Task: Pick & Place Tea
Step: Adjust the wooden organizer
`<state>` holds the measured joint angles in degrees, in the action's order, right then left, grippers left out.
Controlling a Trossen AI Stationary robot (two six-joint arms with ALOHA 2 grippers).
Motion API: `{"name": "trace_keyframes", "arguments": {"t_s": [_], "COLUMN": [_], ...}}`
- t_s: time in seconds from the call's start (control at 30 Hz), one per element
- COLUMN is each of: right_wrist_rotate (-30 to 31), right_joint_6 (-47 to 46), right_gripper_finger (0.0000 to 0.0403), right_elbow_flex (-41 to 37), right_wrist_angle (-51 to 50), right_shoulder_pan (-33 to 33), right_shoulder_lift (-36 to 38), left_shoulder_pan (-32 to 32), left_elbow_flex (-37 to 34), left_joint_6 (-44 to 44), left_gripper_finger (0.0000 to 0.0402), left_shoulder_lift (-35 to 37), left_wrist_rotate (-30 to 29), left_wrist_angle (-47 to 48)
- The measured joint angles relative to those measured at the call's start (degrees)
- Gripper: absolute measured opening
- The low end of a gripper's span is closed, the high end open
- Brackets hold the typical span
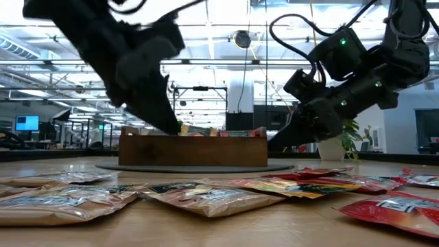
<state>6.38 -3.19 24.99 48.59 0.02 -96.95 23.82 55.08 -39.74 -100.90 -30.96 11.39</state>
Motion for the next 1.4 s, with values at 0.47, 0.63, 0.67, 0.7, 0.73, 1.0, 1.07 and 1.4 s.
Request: {"name": "trace_keyframes", "arguments": {"t_s": [0.47,0.63,0.67,0.7,0.73,1.0,1.07,1.4], "right_wrist_rotate": [10.17,10.0,10.0,9.98,9.95,9.93,9.91,9.91], "right_joint_6": [1.08,1.46,1.73,1.92,2.18,4.55,4.61,6.44], "right_gripper_finger": [0.0,0.0,0.0,0.0,0.0,0.0,0.0,0.0], "right_elbow_flex": [-1.44,-1.44,-1.44,-1.44,-1.44,-1.44,-1.44,-1.44], "right_wrist_angle": [0.05,1.06,1.36,1.4,1.44,2.99,3.35,2.81], "right_shoulder_pan": [4.6,4.54,4.54,4.54,4.54,4.54,4.54,2.9], "right_shoulder_lift": [0.0,0.0,0.0,0.0,0.0,0.0,0.0,0.0], "left_shoulder_pan": [15.75,14.49,14.0,13.52,13.06,8.2,6.53,-2.2], "left_elbow_flex": [10.94,7.25,6.76,6.28,5.91,2.83,2.48,2.35], "left_joint_6": [-57.66,-61.19,-60.55,-59.93,-59.2,-54.66,-52.12,-33.18], "left_gripper_finger": [0.0026,0.0024,0.0021,0.0015,0.0008,0.0004,0.0006,0.0009], "left_shoulder_lift": [0.13,0.13,0.13,0.13,0.13,0.13,0.13,0.13], "left_wrist_rotate": [-17.63,-13.43,-12.41,-11.53,-11.14,-9.96,-9.93,-5.33], "left_wrist_angle": [60.55,59.62,58.74,58.08,57.43,49.86,47.55,36.32]}}
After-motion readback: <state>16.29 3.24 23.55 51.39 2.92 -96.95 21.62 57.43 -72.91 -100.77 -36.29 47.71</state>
